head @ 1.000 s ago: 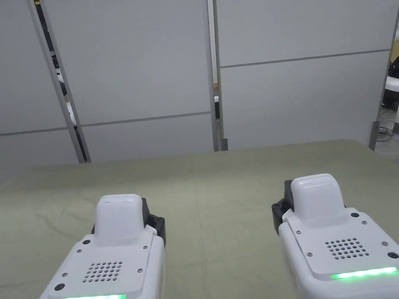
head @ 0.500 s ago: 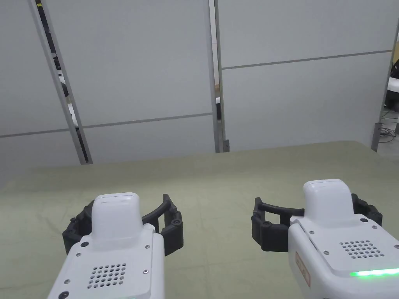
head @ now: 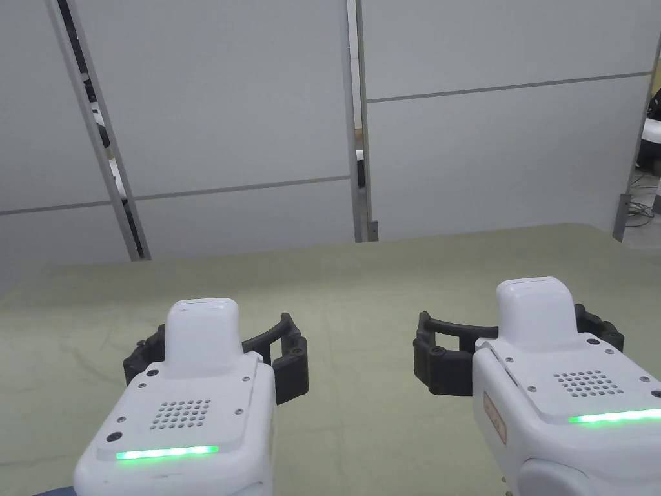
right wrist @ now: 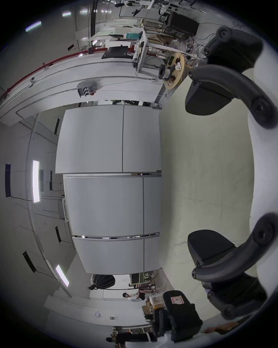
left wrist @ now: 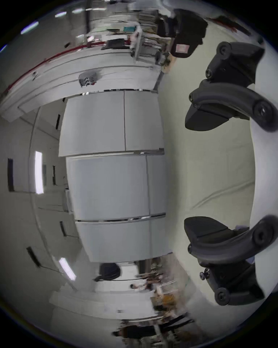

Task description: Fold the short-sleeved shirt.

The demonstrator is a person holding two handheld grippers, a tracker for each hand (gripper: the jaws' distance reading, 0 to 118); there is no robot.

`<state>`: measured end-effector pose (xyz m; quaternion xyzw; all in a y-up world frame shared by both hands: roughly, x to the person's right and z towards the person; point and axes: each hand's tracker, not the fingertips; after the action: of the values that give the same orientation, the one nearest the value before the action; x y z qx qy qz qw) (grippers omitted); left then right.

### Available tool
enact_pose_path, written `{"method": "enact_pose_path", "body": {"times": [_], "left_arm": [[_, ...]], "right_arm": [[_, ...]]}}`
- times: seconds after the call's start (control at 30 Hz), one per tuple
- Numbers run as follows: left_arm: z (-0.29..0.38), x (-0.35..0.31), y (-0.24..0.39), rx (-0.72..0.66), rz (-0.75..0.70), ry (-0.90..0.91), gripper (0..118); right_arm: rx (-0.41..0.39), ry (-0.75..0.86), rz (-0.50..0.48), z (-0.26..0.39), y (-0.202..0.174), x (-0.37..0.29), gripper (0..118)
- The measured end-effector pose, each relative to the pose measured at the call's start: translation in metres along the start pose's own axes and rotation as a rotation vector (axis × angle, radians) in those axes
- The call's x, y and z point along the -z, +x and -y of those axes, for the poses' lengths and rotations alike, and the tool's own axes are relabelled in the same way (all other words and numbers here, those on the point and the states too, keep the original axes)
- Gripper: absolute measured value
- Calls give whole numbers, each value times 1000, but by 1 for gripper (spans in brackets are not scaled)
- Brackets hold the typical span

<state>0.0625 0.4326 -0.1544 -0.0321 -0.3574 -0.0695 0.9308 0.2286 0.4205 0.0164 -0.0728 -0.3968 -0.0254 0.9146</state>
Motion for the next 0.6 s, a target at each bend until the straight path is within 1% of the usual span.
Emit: {"method": "enact_pose_path", "body": {"times": [0.03,0.1,0.17,0.2,0.27,0.33,0.47,0.6], "left_arm": [[1,-3,2,37,11,25,93],[1,-7,4,2,-25,39,93],[0,-8,5,-43,-95,-35,93],[-2,-5,2,-63,-88,-69,94],[-1,-3,-4,-98,-31,-46,94],[-1,-3,-4,-95,-53,-61,94],[0,-7,-2,-49,-50,-43,94],[-2,-8,-2,-71,23,-64,94]], "right_arm": [[-3,-4,2,1,0,1,118],[0,-13,7,3,0,2,118],[12,-20,7,5,2,2,118],[13,-21,7,5,3,2,118],[14,-26,10,6,3,2,118],[20,-24,6,6,5,2,118],[10,-25,12,6,6,3,118],[12,-27,11,8,5,3,118]]}}
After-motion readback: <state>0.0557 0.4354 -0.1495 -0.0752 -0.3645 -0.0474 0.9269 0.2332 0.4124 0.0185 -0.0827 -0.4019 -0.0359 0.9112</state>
